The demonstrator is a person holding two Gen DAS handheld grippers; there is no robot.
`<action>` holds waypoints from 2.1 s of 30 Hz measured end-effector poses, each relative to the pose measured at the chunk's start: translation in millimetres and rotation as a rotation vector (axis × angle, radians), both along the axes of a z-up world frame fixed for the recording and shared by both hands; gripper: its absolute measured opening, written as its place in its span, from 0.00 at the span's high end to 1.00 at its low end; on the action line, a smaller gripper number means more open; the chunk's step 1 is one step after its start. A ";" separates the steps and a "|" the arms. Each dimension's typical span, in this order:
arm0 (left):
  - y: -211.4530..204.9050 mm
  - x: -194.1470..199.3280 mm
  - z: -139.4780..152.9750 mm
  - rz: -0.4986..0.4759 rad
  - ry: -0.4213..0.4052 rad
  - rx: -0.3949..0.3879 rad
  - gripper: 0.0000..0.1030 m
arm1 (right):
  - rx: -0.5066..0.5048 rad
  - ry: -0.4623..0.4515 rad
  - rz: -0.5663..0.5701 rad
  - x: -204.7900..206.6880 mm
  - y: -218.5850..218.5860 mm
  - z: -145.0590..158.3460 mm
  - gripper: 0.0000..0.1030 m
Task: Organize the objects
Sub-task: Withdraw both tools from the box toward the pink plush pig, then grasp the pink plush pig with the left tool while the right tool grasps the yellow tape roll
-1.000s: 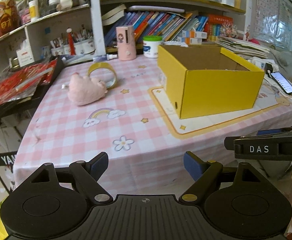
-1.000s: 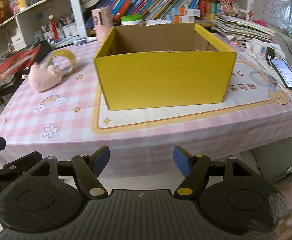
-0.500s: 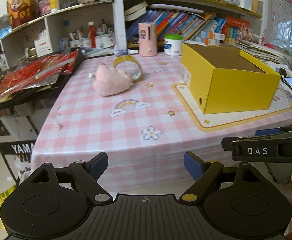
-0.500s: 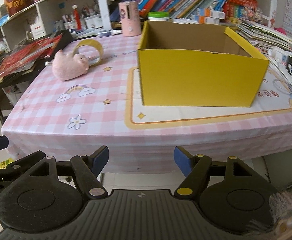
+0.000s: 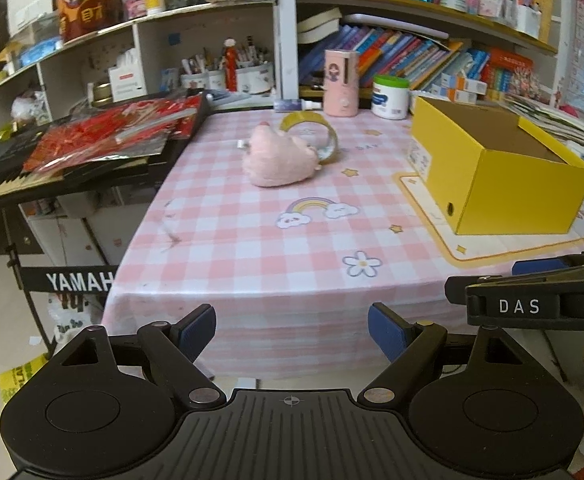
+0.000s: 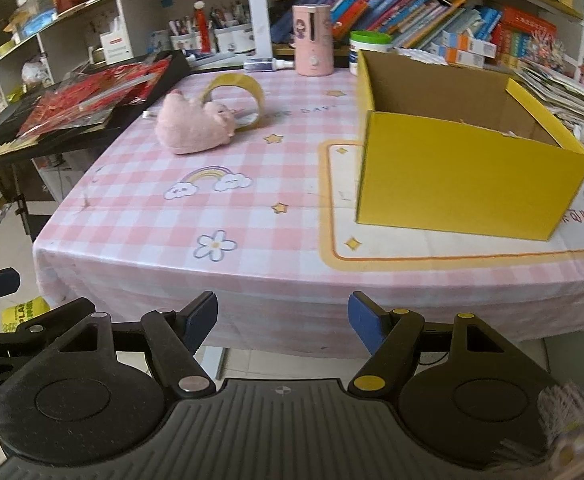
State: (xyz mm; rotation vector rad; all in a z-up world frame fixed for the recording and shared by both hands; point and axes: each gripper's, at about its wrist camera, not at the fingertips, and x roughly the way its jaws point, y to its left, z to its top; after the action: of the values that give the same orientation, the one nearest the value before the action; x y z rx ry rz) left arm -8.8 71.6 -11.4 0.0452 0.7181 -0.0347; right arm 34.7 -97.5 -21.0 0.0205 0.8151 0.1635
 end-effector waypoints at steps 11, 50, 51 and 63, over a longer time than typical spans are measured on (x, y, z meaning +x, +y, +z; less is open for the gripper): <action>13.8 18.6 -3.8 0.043 0.005 -0.010 0.17 | -0.010 -0.003 0.049 22.0 17.2 -0.4 0.32; 9.2 204.9 1.7 0.168 -0.010 0.007 0.07 | 0.011 -0.072 0.186 250.3 30.3 14.8 0.33; 8.6 210.3 1.5 0.166 -0.011 0.007 0.07 | 0.010 -0.071 0.186 256.5 31.1 14.4 0.33; 5.5 248.6 -7.4 0.148 0.023 0.034 0.06 | -0.051 0.004 0.242 326.4 63.6 -9.3 0.36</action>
State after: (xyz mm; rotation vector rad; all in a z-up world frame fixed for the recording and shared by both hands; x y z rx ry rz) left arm 239.9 77.1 -18.8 0.0242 0.7429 0.1189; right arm 361.1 -33.9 -30.4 -0.1262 0.8238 0.3712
